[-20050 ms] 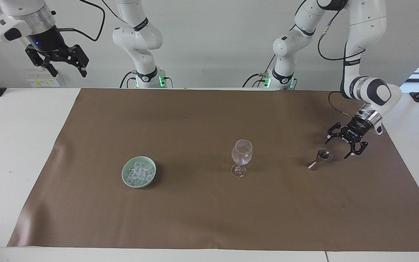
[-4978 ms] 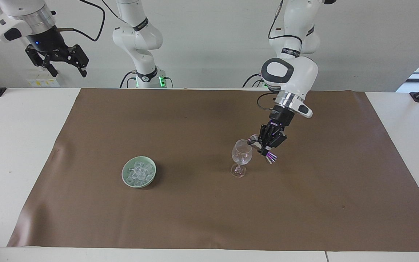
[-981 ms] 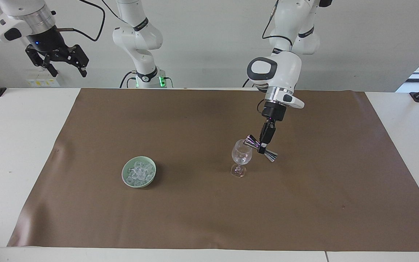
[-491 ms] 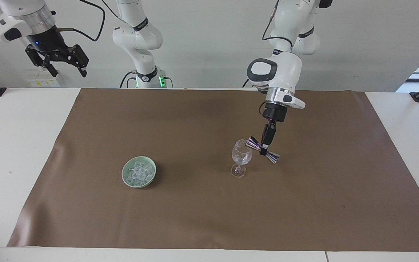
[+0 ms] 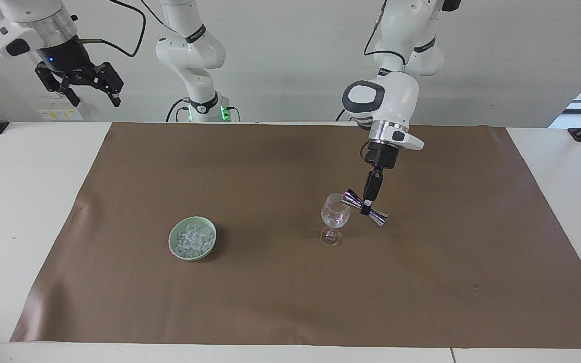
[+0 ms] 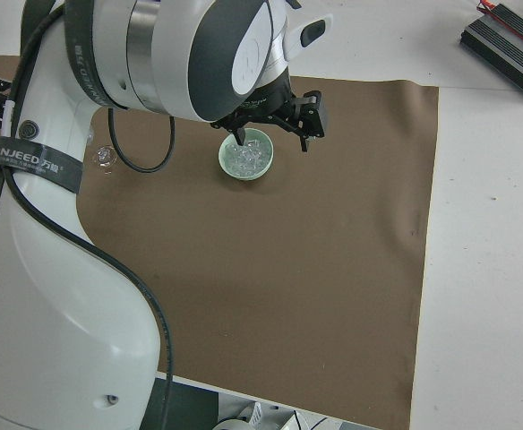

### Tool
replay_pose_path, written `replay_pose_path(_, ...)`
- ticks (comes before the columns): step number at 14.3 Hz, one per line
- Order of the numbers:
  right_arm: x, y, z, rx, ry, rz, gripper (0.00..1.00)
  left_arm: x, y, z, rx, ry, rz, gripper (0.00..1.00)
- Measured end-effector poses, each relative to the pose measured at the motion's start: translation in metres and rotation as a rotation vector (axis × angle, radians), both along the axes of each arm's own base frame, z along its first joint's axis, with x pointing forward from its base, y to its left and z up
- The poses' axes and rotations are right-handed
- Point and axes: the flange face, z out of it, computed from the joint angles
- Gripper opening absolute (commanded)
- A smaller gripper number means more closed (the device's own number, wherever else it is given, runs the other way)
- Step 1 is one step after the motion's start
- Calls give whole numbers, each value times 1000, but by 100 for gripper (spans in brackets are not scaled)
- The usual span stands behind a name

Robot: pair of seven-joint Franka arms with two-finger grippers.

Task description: Pour wine and add ice with both arms

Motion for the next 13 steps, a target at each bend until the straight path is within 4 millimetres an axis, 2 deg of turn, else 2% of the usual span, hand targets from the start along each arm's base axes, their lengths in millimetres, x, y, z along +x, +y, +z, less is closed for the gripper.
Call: replay_pose_path(13,0,0,0,0,0,0,100,-2,-1,3,55,-38,-17,0)
